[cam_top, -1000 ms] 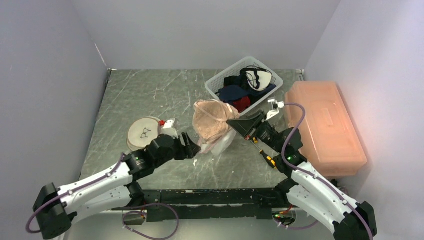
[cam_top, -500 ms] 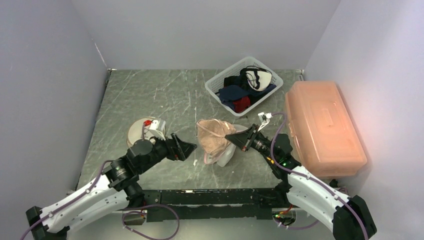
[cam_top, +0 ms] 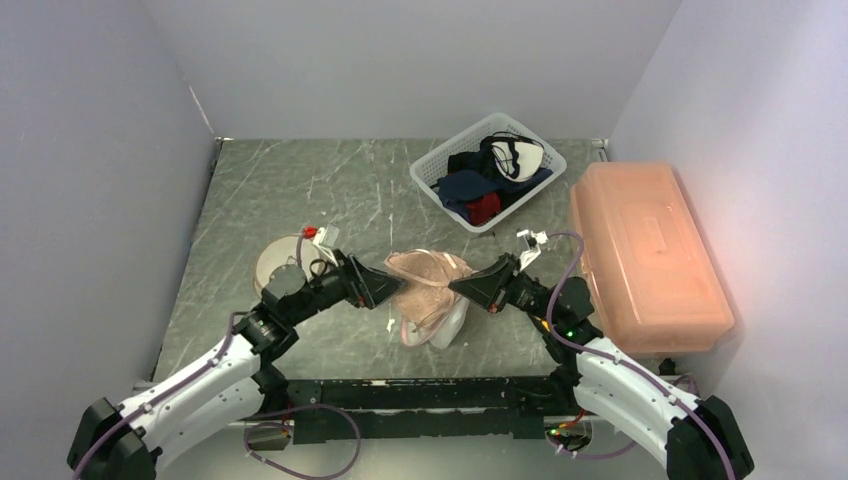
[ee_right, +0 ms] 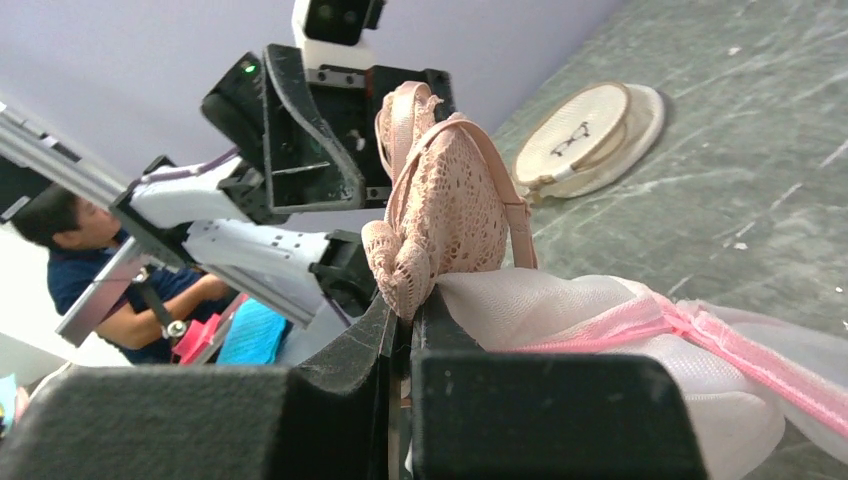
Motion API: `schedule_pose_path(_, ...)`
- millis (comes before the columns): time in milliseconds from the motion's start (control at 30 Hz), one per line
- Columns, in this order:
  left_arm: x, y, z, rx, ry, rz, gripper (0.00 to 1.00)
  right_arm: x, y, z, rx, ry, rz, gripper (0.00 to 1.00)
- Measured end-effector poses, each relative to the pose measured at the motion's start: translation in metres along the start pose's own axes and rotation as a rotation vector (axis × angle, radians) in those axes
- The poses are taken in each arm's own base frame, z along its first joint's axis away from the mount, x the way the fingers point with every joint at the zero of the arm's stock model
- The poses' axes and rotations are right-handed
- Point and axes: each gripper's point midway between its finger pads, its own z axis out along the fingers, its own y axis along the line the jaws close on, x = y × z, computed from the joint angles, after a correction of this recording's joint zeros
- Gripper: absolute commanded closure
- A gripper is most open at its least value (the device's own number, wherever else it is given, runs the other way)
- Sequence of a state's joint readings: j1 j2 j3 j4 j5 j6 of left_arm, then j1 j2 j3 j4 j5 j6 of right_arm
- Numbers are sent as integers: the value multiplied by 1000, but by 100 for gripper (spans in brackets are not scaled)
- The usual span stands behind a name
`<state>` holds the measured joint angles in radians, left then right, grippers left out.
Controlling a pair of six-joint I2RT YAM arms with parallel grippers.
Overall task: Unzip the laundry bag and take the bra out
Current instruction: Place the laundry bag at the center of the board.
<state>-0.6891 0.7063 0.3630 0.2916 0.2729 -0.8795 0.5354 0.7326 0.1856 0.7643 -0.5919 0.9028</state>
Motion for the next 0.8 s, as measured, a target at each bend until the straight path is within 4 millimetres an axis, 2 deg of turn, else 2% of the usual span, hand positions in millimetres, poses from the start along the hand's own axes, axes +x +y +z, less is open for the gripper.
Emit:
schedule_pose_path(100,1,-8,7,65,25,1,12,-1,9,0,-41,2,2,100)
schedule_pose_path(167,7,-10,12,94,56,-7,24,-1,12,0,-60,8,4,100)
schedule_pose_path(200,11,-11,15,110,78,-12,32,-1,13,0,-65,9,8,100)
schedule_pose_path(300,20,-13,22,156,130,-31,69,1,15,0,-80,23,14,99)
schedule_pose_path(333,23,-15,24,174,145,-36,78,2,15,0,-80,27,16,87)
schedule_pose_path(400,26,-18,27,208,164,-37,96,5,13,0,-70,39,21,54)
schedule_pose_path(433,27,-18,29,216,173,-41,97,7,10,0,-58,50,20,44)
schedule_pose_path(500,27,-20,30,224,181,-39,97,9,7,-1,-32,77,17,30)
schedule_pose_path(567,23,-23,30,230,179,-28,97,9,5,-1,3,98,4,8)
schedule_pose_path(600,21,-26,30,229,177,-19,97,8,3,-2,25,108,-8,2)
schedule_pose_path(800,1,-40,22,207,134,75,97,-8,-12,-15,230,107,-123,0)
